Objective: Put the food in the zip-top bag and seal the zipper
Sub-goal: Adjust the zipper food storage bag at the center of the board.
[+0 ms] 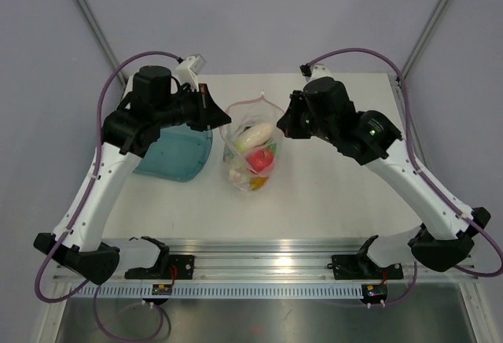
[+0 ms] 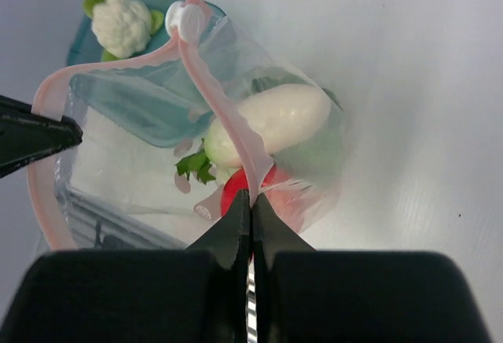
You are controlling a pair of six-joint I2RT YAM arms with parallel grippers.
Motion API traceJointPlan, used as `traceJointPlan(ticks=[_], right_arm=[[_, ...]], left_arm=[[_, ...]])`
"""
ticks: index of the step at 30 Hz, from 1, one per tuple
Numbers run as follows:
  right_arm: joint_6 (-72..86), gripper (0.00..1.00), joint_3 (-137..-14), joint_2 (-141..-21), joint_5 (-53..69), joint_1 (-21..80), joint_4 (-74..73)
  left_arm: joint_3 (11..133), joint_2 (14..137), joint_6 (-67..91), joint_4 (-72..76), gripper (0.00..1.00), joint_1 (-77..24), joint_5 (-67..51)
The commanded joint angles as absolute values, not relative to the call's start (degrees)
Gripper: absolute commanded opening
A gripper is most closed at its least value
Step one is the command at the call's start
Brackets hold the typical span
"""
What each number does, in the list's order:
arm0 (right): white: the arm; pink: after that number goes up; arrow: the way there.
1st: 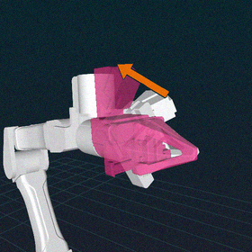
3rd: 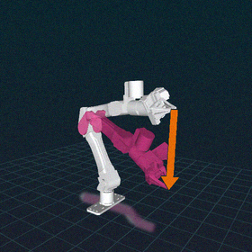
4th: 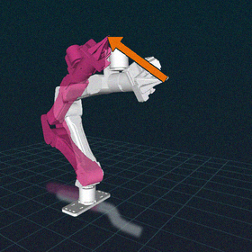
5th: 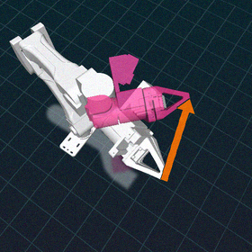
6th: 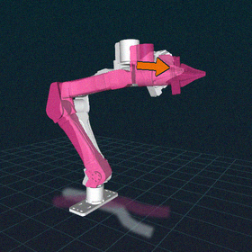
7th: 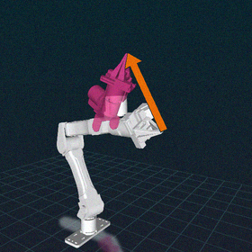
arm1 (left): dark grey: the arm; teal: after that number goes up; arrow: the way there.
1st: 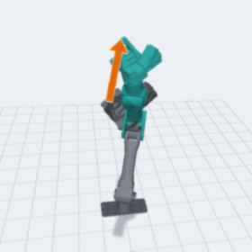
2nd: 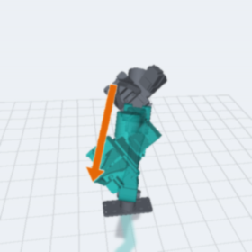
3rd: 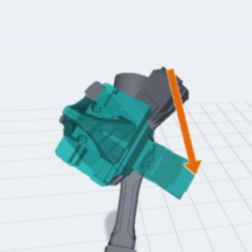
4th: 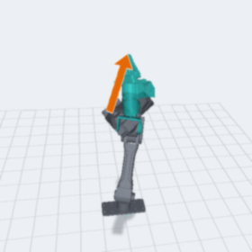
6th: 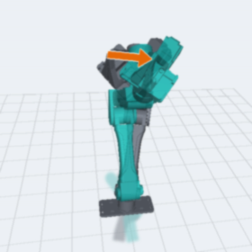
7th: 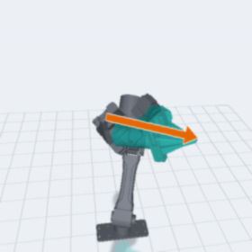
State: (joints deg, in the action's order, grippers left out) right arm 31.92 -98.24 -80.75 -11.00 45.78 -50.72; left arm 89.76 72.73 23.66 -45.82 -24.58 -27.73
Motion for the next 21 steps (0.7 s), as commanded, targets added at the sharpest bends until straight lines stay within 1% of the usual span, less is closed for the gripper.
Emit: traceJointPlan(ticks=[1,4,5,8,12,13,14,15,16,18,20,21], right_arm=[[30.14,0.00,-101.26,-74.80,-14.68,45.70,-50.71],[31.37,0.00,-96.52,-73.74,-13.19,45.70,-49.84],[31.64,0.00,-93.02,-73.83,-12.92,45.62,-48.96],[32.69,0.00,-88.08,-75.40,-11.52,45.70,-47.56],[32.44,0.00,-88.24,-77.25,-9.76,45.70,-46.15],[32.17,0.00,-88.50,-77.43,-9.49,45.70,-45.62],[31.82,0.00,-89.38,-78.13,-9.14,45.70,-45.09],[31.47,0.00,-90.17,-78.66,-8.97,45.70,-45.17],[30.77,0.00,-90.78,-79.27,-8.36,45.70,-45.00],[29.98,0.00,-92.37,-81.20,-6.69,45.62,-44.39],[29.45,0.00,-93.68,-82.96,-5.46,45.70,-43.34],[29.27,0.00,-94.04,-83.49,-4.93,45.70,-42.98]], left_arm=[[93.96,72.33,21.18,-46.32,0.00,-24.61,-25.84],[88.71,72.60,21.88,-43.87,0.00,-24.61,-26.19],[86.85,72.77,22.41,-43.07,0.00,-24.61,-26.45],[81.75,74.00,22.59,-40.43,0.00,-24.52,-26.46],[81.56,75.85,22.50,-41.83,0.00,-24.08,-26.02],[81.65,75.76,22.50,-42.01,0.06,-24.00,-25.58],[81.91,75.59,22.06,-42.45,0.17,-23.91,-24.97],[83.13,75.50,21.80,-43.06,0.30,-23.73,-23.74],[83.75,75.32,21.54,-44.72,0.48,-23.56,-23.03],[86.82,75.23,20.57,-47.53,0.65,-23.29,-20.31],[89.20,75.06,20.30,-49.65,0.74,-22.42,-17.94],[90.43,74.97,20.22,-50.62,0.75,-21.80,-15.93]])
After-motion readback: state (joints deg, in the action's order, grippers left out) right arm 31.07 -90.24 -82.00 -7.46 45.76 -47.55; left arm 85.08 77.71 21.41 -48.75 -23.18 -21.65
